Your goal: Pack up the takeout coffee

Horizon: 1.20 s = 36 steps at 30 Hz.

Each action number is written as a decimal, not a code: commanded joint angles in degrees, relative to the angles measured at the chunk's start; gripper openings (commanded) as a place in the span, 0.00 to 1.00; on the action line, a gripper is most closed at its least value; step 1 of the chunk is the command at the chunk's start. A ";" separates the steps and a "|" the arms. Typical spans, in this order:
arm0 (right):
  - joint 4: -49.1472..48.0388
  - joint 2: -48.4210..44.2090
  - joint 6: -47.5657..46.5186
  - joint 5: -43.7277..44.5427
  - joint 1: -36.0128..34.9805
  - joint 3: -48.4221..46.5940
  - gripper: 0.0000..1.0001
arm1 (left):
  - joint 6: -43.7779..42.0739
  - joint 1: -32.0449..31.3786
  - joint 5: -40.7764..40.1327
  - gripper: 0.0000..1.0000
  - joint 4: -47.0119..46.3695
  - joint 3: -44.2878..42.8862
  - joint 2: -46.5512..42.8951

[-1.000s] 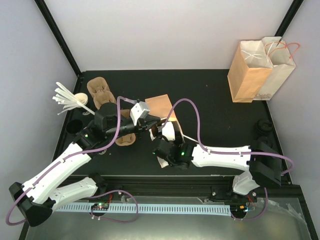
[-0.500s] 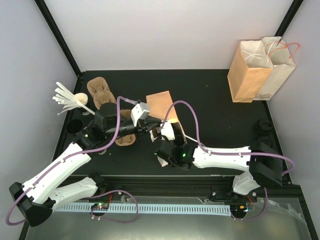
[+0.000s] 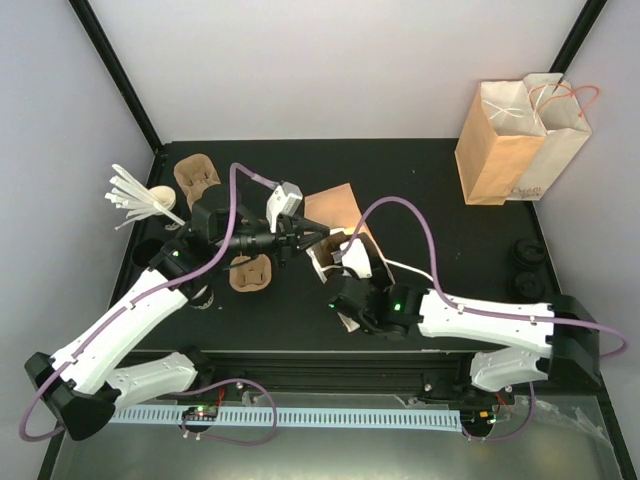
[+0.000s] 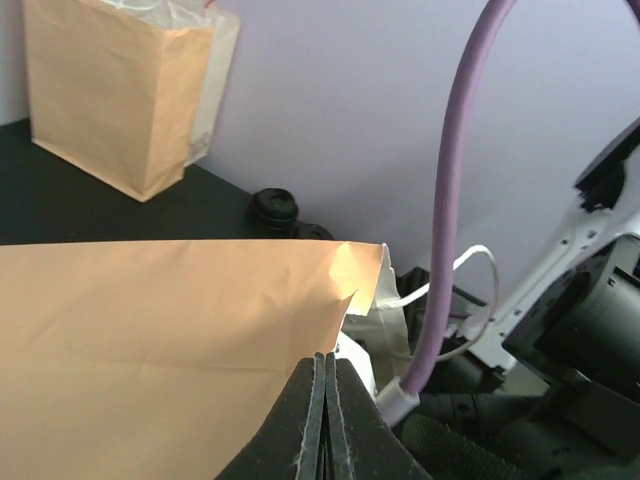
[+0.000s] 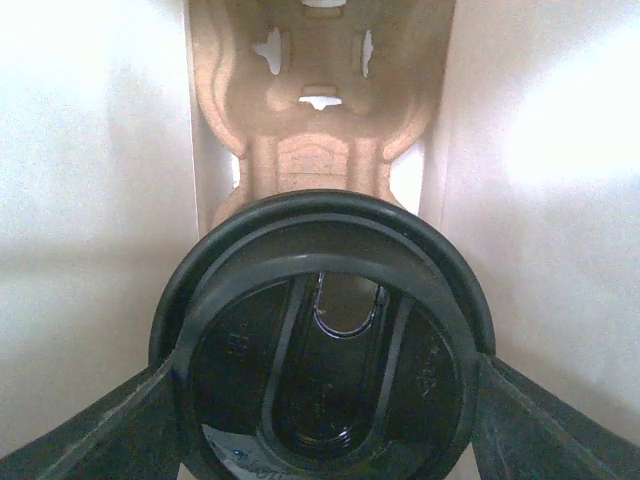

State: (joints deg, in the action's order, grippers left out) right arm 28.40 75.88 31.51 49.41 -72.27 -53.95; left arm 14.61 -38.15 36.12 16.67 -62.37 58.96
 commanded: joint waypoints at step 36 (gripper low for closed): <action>17.93 -2.46 12.27 -8.88 -4.57 2.20 0.47 | 11.87 15.17 -1.66 0.93 4.30 -16.51 13.43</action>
State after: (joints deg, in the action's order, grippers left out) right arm 46.48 72.73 42.76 42.00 -76.27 -53.52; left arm 24.58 -26.79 38.50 17.08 -75.16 66.85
